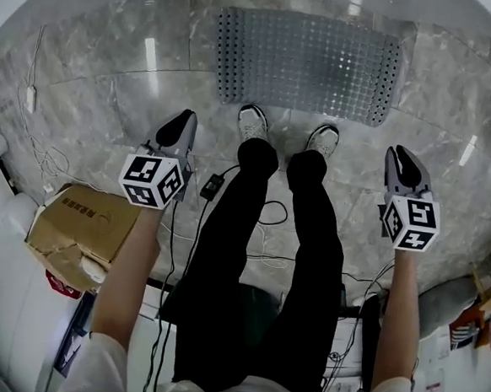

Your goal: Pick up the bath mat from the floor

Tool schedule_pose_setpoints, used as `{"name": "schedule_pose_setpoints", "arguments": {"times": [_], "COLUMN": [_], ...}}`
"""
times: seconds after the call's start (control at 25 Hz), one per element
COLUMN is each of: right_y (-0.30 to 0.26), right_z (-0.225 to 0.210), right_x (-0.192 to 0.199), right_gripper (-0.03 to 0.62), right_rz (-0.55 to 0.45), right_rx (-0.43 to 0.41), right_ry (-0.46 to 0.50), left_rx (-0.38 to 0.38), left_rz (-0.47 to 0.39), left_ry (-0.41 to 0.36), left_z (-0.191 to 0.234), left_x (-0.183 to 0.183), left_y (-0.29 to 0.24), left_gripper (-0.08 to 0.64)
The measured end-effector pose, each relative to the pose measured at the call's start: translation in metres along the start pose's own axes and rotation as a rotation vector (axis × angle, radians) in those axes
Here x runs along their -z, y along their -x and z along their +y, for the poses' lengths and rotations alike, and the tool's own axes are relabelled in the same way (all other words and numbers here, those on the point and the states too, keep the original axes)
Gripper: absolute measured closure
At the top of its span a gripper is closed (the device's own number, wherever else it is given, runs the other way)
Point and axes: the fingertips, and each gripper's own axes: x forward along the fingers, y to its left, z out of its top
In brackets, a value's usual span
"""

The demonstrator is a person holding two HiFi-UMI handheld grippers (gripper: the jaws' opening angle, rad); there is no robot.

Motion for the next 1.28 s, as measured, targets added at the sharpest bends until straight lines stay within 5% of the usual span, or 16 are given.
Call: {"name": "schedule_pose_setpoints", "arguments": {"times": [0.6, 0.8, 1.04, 1.28], "right_y": [-0.19, -0.243, -0.29, -0.324], "right_z": [-0.119, -0.151, -0.185, -0.199], "right_x": [0.103, 0.145, 0.173, 0.174], "right_gripper": [0.381, 0.35, 0.327, 0.309], "right_rz": [0.187, 0.258, 0.284, 0.253], "right_rx": [0.098, 0.126, 0.163, 0.178], "right_ry": [-0.016, -0.045, -0.086, -0.156], "left_rx": [-0.052, -0.063, -0.088, -0.076], "left_rz": [0.18, 0.235, 0.27, 0.304], "left_ry": [0.041, -0.009, 0.174, 0.173], "left_z": [0.079, 0.106, 0.136, 0.15], "left_x": [0.123, 0.143, 0.179, 0.195], "left_y": [-0.179, -0.23, -0.271, -0.302], "left_gripper": [0.376, 0.327, 0.283, 0.244]}}
